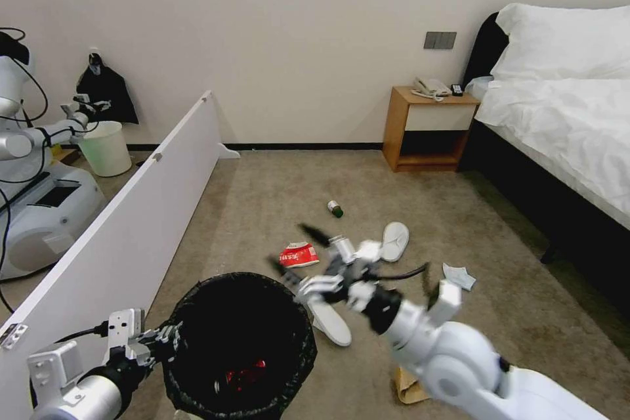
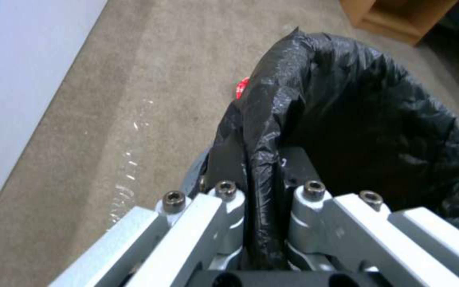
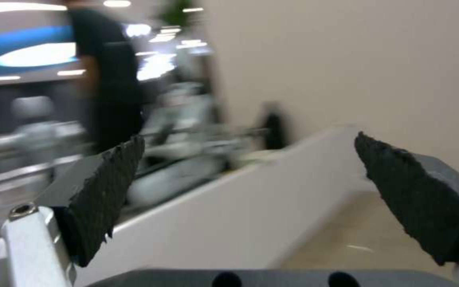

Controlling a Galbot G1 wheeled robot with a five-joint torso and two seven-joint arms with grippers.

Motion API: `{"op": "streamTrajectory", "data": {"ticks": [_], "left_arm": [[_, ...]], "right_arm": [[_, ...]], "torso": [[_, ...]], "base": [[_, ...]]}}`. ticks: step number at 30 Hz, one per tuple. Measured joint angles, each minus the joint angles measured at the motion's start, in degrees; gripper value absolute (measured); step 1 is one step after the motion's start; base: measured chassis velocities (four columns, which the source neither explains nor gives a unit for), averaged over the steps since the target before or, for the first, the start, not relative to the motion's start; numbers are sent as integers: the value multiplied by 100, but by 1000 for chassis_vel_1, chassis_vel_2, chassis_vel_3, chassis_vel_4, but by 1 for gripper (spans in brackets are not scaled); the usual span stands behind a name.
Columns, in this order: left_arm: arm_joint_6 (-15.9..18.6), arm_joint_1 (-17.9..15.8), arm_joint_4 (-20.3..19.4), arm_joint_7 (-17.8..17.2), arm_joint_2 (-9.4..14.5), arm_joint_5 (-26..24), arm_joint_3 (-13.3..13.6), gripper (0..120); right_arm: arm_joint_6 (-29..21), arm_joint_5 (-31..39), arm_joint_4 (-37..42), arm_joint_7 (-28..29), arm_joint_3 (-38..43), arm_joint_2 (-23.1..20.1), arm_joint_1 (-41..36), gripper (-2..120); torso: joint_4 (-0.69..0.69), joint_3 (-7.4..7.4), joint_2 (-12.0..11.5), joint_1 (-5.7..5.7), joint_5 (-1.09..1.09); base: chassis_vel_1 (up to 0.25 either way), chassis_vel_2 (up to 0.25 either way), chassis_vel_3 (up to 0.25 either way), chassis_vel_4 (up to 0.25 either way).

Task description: Pick up the trash bin, then pick up the garbage from the floor and place it into the trash bin.

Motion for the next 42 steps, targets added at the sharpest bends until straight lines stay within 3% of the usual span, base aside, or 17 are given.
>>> {"op": "streamTrajectory", "data": {"ticks": [2,4,5,6,7,11,16,22,30,34,42], "left_arm": [[0,4,0,5,5,-1,0,5],[0,4,0,4,6,1,-1,5],[0,4,0,-1,3,3,-6,5],[0,4,0,-1,3,3,-6,5],[0,26,0,-7,-12,9,-23,5],[0,81,-1,-10,-23,16,-74,5],[0,98,-1,-13,-45,22,-96,5],[0,131,-1,-27,-94,53,-93,5],[0,152,-1,-30,-113,62,-100,5],[0,156,-1,-30,-126,70,-94,5],[-1,117,-1,-31,-101,56,-97,5]], "right_arm": [[-318,-115,153,562,592,-38,-354,100],[-499,-170,201,755,826,-48,-482,100],[-946,-210,296,1020,1306,-54,-742,100],[-946,-210,296,1020,1306,-54,-742,100],[-1518,-154,345,1118,1926,-34,-1048,100],[-1952,-95,333,1445,2482,83,-1448,100],[-2232,-190,287,1551,2786,158,-1915,100],[-2737,-1316,-44,1109,3121,353,-2642,100],[-2738,-2247,-445,528,3291,454,-3155,100],[-2398,-3159,-928,-158,3451,392,-3539,100],[-2012,-3973,-1750,-598,3518,408,-3724,100]], "torso": [[6,0,0,0,0],[2,0,0,0,0],[4,0,0,0,-1],[4,0,0,0,-1],[2,0,0,0,-1],[5,0,0,0,0],[4,0,1,0,0],[4,0,1,0,-1],[3,0,1,0,-1],[3,0,1,0,-1],[4,0,1,-1,-1]], "base": [[0,0,0,0],[0,0,0,0],[0,0,0,0],[0,0,0,0],[0,0,0,0],[0,0,0,0],[0,0,0,0],[0,0,0,0],[0,0,0,0],[0,0,0,0],[0,0,0,0]]}}
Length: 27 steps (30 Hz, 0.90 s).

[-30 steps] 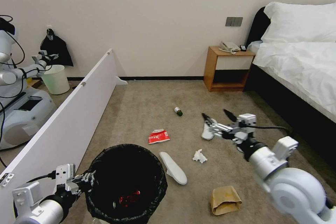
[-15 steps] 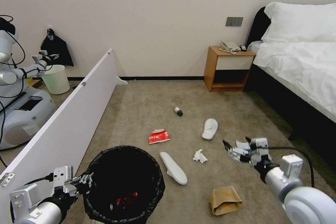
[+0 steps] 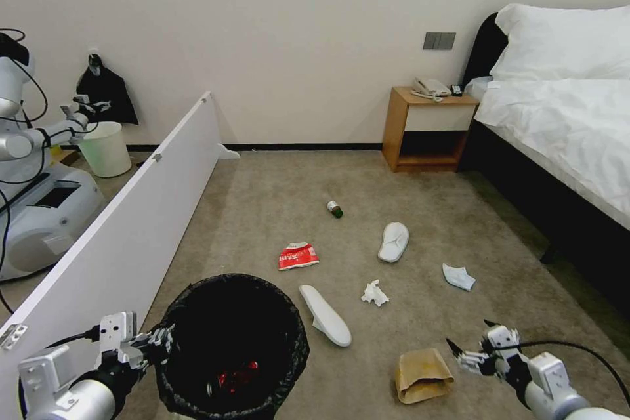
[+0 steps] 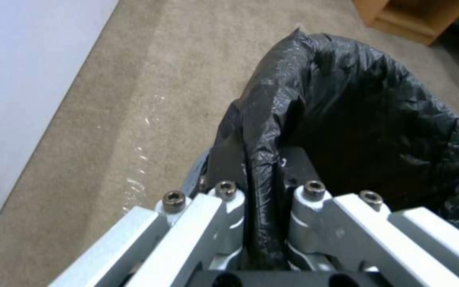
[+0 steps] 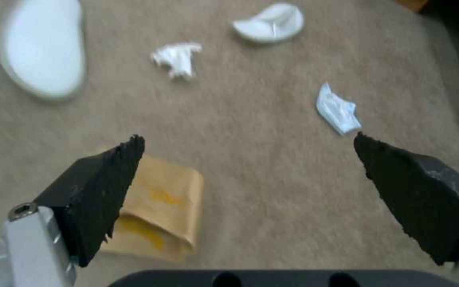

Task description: Pick up the trash bin, then pick up the garbage from the floor and place it into the trash bin.

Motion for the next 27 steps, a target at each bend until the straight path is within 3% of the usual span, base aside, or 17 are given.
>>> {"op": "streamTrajectory", "data": {"ticks": [12,27], "left_arm": [[-3,-46,0,0,24,-22,-2,5],[-6,-56,0,0,20,-25,-7,5]], "right_arm": [[465,-474,-1011,-172,-398,139,238,100],[541,-792,-1906,-161,-1105,480,864,100]], "torso": [[0,0,0,0,0],[0,0,0,0,0]], "base": [[0,0,0,0],[0,0,0,0]]}}
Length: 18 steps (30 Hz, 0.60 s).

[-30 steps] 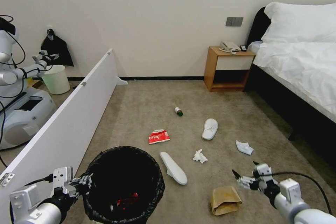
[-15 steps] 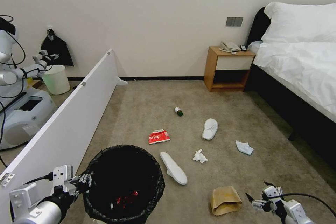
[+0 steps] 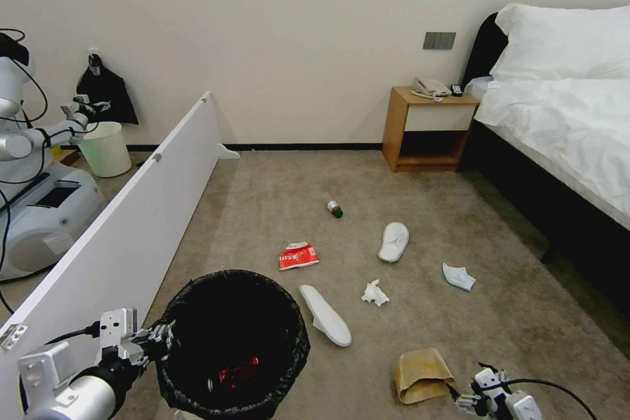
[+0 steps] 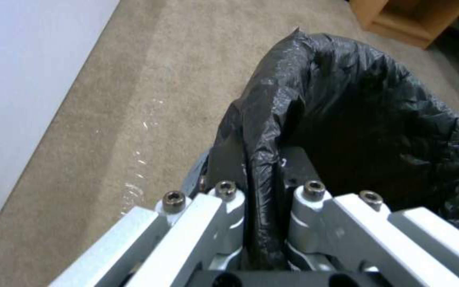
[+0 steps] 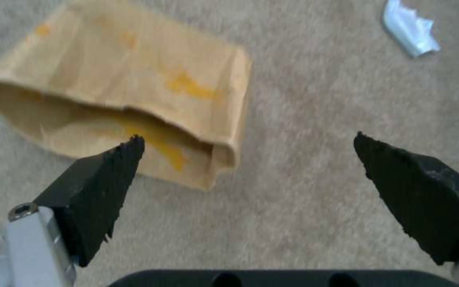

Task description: Pick up the trash bin, then pick up the garbage from the floor and place it into the trash bin.

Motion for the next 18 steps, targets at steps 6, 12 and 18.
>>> {"op": "streamTrajectory", "data": {"ticks": [6,12,18], "left_arm": [[0,6,0,-3,-5,0,-9,5],[0,10,0,-10,-6,0,-8,5],[0,34,0,-15,-23,6,-7,5]], "right_arm": [[2,-176,-358,-6,-170,73,179,100],[2,-205,-502,-13,-268,106,287,100],[44,-285,-787,-20,-342,194,485,100]], "torso": [[-1,0,0,0,-1],[0,0,0,0,-1],[0,0,0,0,0]], "base": [[0,0,0,0],[0,0,0,0],[0,0,0,0]]}}
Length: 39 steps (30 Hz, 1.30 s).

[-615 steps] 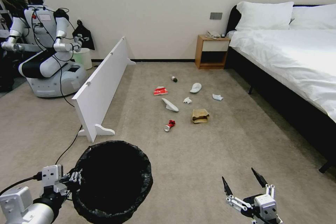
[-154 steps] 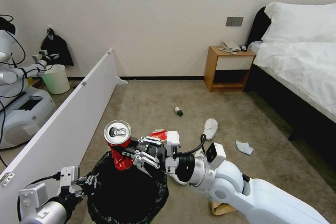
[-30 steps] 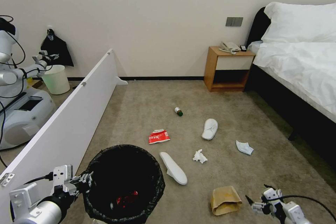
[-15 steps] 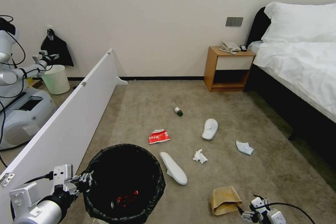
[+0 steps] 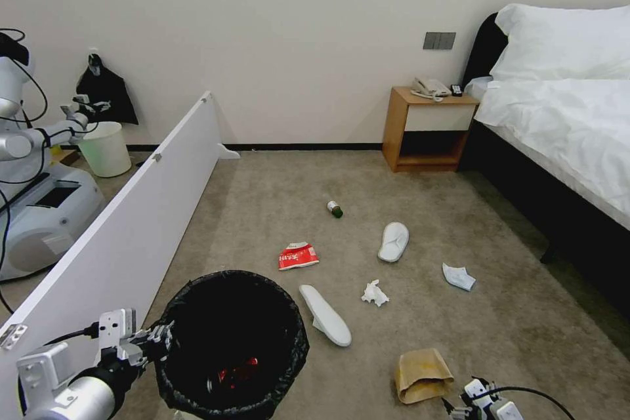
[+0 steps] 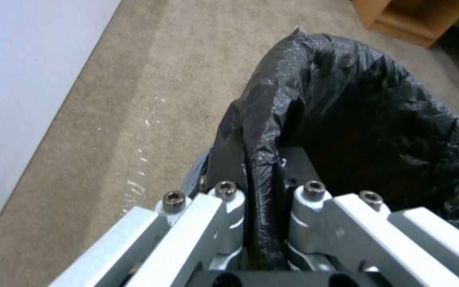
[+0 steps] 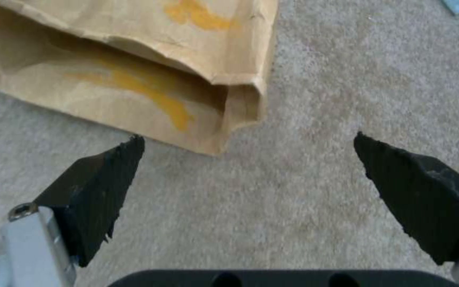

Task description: Pick up the trash bin, then pick up the garbage from the floor and place it into the trash bin.

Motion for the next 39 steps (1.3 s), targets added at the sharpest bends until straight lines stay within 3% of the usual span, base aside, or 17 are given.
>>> {"op": "streamTrajectory", "data": {"ticks": [39], "left_arm": [[4,-51,0,-9,63,-21,41,5]], "right_arm": [[156,-235,-1159,14,-13,491,789,100]], "torso": [[1,0,0,0,0]], "base": [[0,0,0,0]]}}
